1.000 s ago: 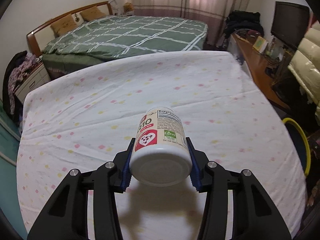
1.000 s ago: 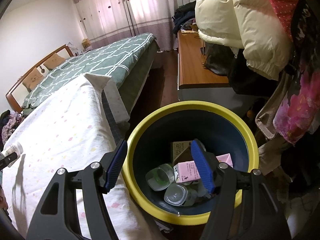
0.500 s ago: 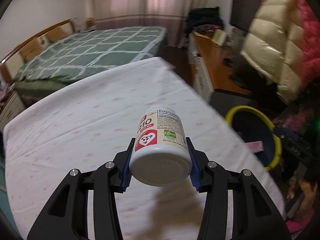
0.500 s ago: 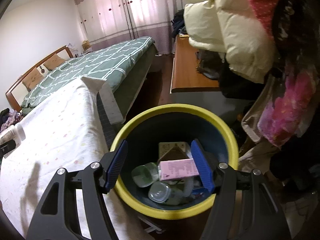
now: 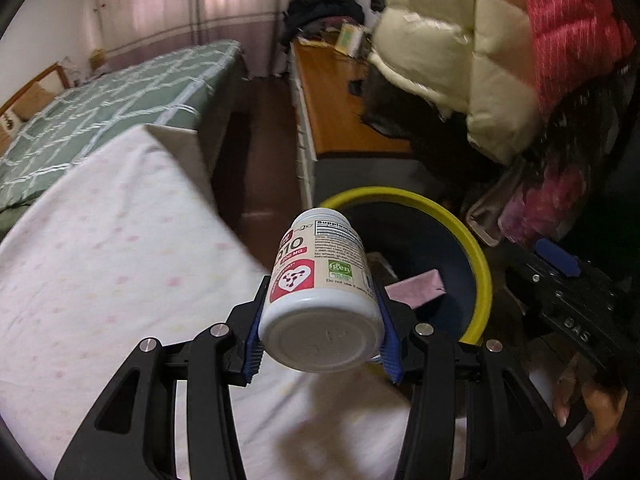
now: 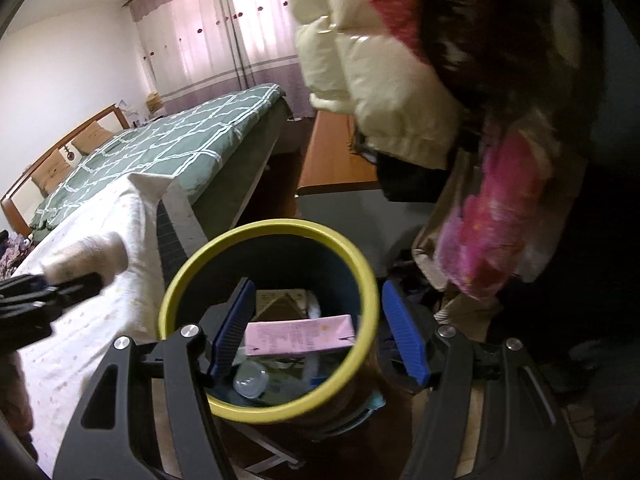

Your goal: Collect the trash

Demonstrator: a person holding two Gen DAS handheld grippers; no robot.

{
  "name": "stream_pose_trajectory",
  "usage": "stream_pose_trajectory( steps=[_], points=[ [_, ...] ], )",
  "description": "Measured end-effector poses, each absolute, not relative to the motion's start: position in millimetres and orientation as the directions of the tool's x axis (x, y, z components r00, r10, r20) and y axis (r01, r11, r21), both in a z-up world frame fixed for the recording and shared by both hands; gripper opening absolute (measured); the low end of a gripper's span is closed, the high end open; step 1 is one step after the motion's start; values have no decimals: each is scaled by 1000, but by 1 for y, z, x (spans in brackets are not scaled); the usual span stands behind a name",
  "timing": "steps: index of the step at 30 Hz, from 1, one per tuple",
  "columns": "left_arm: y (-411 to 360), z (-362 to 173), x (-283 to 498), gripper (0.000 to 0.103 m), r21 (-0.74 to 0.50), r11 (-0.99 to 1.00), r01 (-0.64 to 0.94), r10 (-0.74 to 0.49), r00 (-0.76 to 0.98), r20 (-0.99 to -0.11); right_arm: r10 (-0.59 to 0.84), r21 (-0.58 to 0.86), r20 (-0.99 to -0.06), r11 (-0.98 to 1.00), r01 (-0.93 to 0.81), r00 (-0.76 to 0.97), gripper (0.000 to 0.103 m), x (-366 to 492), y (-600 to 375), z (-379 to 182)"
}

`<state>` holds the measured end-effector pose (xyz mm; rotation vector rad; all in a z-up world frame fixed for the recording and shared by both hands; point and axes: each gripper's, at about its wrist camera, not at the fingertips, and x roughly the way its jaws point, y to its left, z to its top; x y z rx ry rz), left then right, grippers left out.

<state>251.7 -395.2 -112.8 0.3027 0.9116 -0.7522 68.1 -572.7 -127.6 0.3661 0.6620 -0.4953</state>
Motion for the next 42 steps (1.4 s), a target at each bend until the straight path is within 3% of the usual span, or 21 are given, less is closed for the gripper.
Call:
stream_pose_trajectory(
  steps=[10, 12, 14, 19, 23, 29, 42],
  points=[
    [-456, -162, 249, 47, -60, 695, 717, -387, 303, -871, -322, 190, -654, 806, 561, 684, 66, 45, -593, -130],
    [-463, -165, 246, 52, -28, 699, 715, -370, 327, -870, -317, 194, -654, 807, 558, 686, 67, 44, -594, -130],
    [-463, -160, 239, 68, -4, 700, 714, -371, 359, -857, -312, 197, -655, 809, 553, 689, 67, 44, -592, -129],
    [-442, -134, 223, 74, 49, 710, 703, -380, 441, -813, -295, 197, -650, 824, 531, 700, 68, 43, -585, -126],
    [-403, -108, 208, 88, 21, 748, 663, -412, 490, -768, -276, 185, -648, 847, 499, 709, 70, 44, -573, -122],
    [-327, -76, 176, 98, 33, 822, 569, -393, 607, -690, -245, 173, -627, 882, 439, 740, 71, 43, -546, -109],
    [-105, -20, 83, 98, 9, 991, 137, -115, 863, -493, -121, 135, -554, 963, 233, 823, 75, 42, -456, -70]
  ],
)
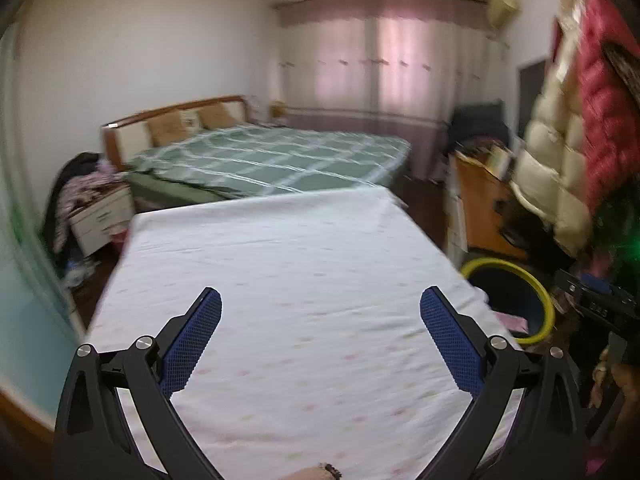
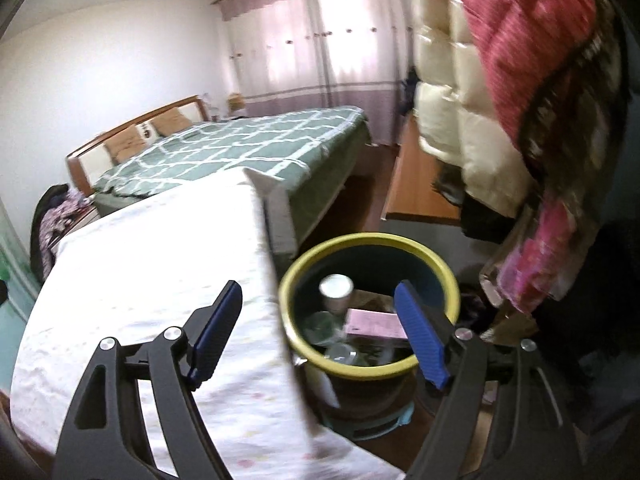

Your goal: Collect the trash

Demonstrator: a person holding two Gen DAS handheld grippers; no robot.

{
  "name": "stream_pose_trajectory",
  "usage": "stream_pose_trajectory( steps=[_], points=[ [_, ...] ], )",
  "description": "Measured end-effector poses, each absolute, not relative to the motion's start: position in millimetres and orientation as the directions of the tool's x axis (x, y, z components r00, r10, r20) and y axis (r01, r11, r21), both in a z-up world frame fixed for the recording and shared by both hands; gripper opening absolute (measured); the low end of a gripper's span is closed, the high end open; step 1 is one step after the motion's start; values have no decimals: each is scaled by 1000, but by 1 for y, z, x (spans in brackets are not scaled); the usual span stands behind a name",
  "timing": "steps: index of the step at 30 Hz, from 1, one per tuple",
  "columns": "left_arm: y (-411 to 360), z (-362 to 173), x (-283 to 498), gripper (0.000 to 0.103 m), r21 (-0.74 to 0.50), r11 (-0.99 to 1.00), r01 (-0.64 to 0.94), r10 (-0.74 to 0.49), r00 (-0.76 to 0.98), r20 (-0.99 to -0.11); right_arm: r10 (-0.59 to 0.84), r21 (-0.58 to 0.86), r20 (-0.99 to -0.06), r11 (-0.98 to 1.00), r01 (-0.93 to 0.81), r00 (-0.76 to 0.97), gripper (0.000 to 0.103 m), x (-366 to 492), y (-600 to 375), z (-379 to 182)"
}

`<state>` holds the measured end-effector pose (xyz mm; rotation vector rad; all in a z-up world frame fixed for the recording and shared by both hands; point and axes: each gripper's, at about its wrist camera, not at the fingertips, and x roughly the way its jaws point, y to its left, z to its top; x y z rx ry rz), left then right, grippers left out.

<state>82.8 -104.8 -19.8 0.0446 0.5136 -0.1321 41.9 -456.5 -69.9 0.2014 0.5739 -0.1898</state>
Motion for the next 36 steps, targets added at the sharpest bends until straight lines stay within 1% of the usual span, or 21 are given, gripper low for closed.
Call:
stream_pose_trajectory(
  steps=[4, 12, 20, 24, 36],
  points=[
    [-65, -19, 57, 98, 17, 999, 47, -34, 885, -464, -93, 119, -543, 975, 186, 834, 75, 38, -435, -64],
    [-19, -38, 35, 98, 5, 999, -39, 36, 864, -502, -62, 102, -527, 985, 136, 848, 77, 30, -414, -57],
    [-7, -43, 27, 98, -21, 998, -55, 37, 860, -509, -42, 94, -528, 990, 107, 848, 78, 31, -402, -57],
    [-19, -39, 33, 98, -19, 998, -51, 35, 861, -507, -42, 94, -526, 990, 107, 849, 78, 31, -400, -56],
    [-21, -39, 31, 98, -26, 998, -51, 31, 864, -503, -34, 94, -527, 991, 98, 849, 79, 30, -395, -56]
  ],
)
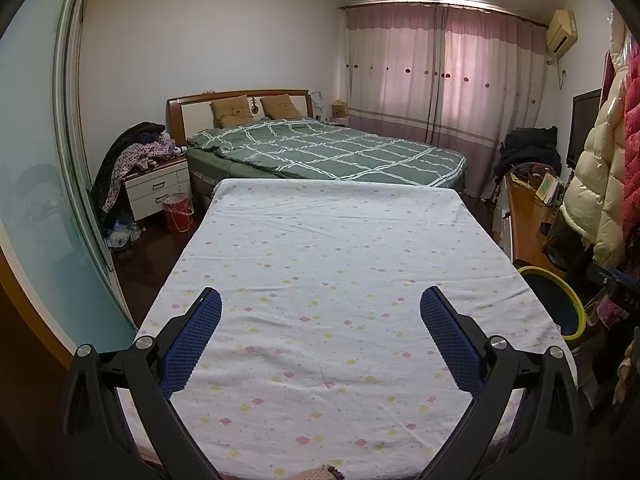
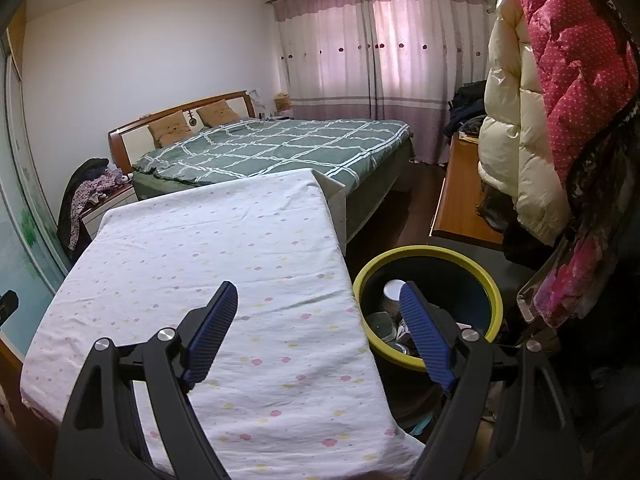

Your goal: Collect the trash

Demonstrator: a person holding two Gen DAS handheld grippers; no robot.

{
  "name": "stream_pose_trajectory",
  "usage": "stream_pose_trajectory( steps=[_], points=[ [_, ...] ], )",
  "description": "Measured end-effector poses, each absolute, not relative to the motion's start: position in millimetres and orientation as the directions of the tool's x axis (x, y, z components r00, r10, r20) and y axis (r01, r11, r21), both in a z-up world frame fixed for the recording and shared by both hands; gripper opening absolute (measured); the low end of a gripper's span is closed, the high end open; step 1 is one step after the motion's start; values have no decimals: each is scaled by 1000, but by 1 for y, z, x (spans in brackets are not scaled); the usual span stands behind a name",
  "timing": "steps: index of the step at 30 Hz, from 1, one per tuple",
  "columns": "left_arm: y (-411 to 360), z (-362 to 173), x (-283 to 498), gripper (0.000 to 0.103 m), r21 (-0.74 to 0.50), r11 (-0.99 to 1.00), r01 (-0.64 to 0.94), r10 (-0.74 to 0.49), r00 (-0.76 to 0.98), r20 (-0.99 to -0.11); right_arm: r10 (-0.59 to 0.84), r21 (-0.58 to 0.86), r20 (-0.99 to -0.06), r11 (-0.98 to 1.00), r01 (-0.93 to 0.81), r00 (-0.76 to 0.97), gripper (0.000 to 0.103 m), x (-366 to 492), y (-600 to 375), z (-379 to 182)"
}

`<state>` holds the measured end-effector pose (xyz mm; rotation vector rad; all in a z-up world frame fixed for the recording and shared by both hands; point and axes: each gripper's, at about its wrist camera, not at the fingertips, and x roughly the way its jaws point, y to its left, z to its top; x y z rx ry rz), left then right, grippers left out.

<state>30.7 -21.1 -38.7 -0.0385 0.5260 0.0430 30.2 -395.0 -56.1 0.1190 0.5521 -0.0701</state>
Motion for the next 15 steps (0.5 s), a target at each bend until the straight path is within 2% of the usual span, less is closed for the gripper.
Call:
stream_pose_trajectory(
  steps=[15],
  points=[
    [-20, -42, 30, 98, -29, 998, -54, 32, 858, -512, -27, 96, -534, 991, 93, 845, 79, 33, -391, -59]
  ],
)
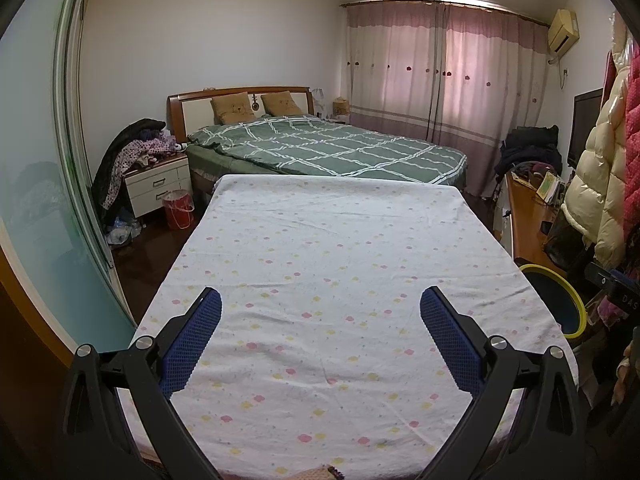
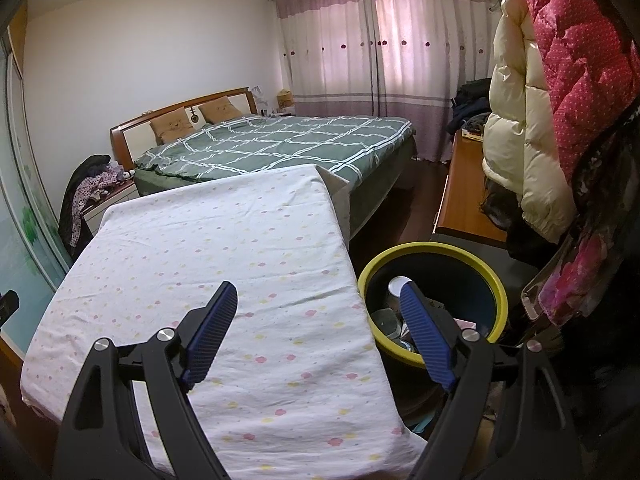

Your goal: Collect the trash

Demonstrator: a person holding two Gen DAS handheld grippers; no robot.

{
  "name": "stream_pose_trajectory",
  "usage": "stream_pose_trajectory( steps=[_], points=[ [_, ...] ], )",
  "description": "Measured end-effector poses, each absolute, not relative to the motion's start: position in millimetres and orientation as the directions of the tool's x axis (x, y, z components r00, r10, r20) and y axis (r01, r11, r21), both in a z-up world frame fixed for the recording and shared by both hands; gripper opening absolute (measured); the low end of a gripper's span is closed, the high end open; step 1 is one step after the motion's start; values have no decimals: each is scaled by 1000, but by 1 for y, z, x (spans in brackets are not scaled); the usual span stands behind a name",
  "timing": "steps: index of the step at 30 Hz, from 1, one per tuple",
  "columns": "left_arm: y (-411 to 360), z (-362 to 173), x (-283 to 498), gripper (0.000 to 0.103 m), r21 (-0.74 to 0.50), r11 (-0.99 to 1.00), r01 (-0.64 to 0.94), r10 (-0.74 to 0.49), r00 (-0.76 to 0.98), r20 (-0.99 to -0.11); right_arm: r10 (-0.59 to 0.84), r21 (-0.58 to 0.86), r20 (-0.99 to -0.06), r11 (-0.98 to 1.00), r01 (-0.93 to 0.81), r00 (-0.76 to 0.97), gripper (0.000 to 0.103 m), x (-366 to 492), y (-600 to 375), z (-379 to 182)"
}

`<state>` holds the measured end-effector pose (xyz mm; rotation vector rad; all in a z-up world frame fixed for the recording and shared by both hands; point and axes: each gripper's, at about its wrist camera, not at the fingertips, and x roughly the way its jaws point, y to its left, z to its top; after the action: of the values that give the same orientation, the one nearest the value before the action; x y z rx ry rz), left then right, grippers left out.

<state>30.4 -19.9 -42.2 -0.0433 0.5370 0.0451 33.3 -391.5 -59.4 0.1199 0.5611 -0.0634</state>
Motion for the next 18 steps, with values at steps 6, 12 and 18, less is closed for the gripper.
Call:
stream_pose_trajectory(
  steps=[6, 12, 18],
  points=[
    [-20, -43, 31, 98, -30, 998, -54, 31, 859, -511, -28, 96, -535, 991, 94, 844, 79, 33, -391, -60],
    [-20, -43, 31, 98, -31, 998, -53, 30, 858, -512, -28, 96, -536, 991, 94, 844, 79, 33, -391, -60],
    [-20, -43, 31, 98, -32, 998, -53, 29, 858, -512, -28, 96, -536, 991, 94, 844, 79, 33, -391, -60]
  ],
)
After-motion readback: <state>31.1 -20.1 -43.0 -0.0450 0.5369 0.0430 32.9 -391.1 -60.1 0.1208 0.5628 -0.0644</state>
